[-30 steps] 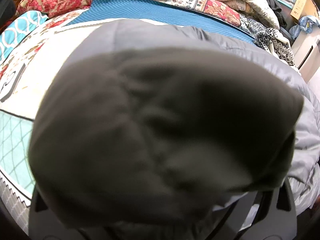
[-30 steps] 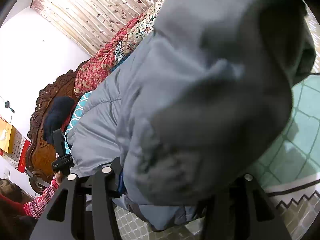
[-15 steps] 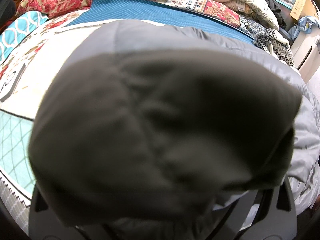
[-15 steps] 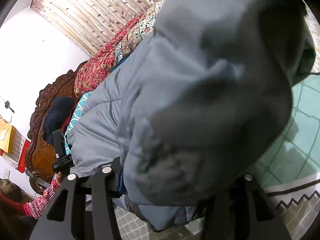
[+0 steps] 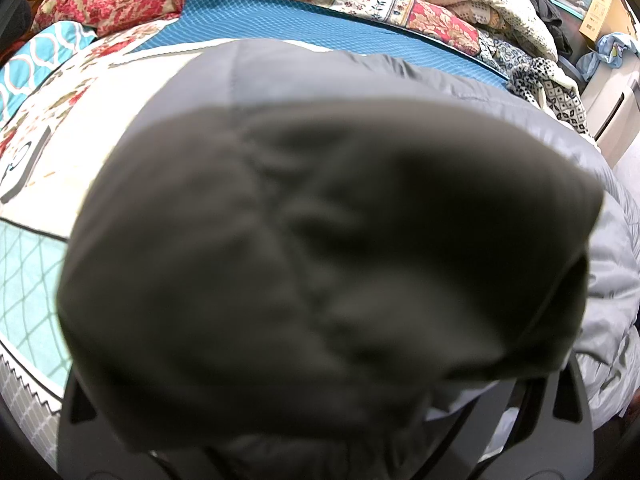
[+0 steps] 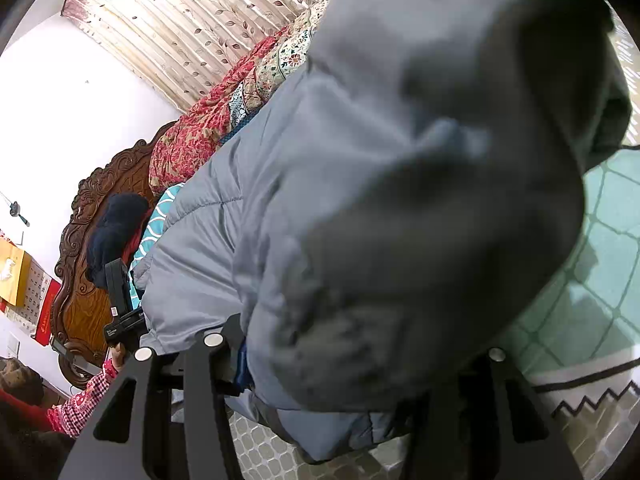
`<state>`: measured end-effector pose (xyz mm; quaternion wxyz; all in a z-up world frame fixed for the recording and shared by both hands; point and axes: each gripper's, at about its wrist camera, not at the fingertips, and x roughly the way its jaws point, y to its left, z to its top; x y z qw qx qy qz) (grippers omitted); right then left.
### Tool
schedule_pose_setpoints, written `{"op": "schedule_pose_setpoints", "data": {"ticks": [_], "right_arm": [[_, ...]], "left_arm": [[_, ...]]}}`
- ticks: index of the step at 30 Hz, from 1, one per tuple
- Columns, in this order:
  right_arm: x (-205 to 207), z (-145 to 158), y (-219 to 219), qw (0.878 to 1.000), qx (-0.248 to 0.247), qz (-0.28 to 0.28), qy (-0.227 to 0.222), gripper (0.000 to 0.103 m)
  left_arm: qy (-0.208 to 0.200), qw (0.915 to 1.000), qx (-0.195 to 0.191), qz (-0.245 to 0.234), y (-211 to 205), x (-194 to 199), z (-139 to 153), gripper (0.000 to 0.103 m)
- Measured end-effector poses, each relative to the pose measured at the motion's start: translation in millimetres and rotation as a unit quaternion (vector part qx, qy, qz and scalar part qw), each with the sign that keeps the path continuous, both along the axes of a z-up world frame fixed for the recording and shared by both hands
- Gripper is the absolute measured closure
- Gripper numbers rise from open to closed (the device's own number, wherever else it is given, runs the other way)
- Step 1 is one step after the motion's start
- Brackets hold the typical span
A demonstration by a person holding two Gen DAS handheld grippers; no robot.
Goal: Fold large clothes
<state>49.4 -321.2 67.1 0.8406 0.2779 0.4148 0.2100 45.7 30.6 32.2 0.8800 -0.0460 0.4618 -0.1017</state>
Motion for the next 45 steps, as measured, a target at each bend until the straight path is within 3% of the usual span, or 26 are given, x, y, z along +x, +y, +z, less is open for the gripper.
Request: {"op": "schedule_pose_setpoints", "data": {"ticks": [45], "right_arm": [[-1.5, 6.3, -2.3, 1.000, -0.002, 0.001, 0.000, 0.078]], "left_arm": [[-0.005, 1.0000, -0.005, -0.001, -0.2, -1.7, -0.2, 0.007]]}}
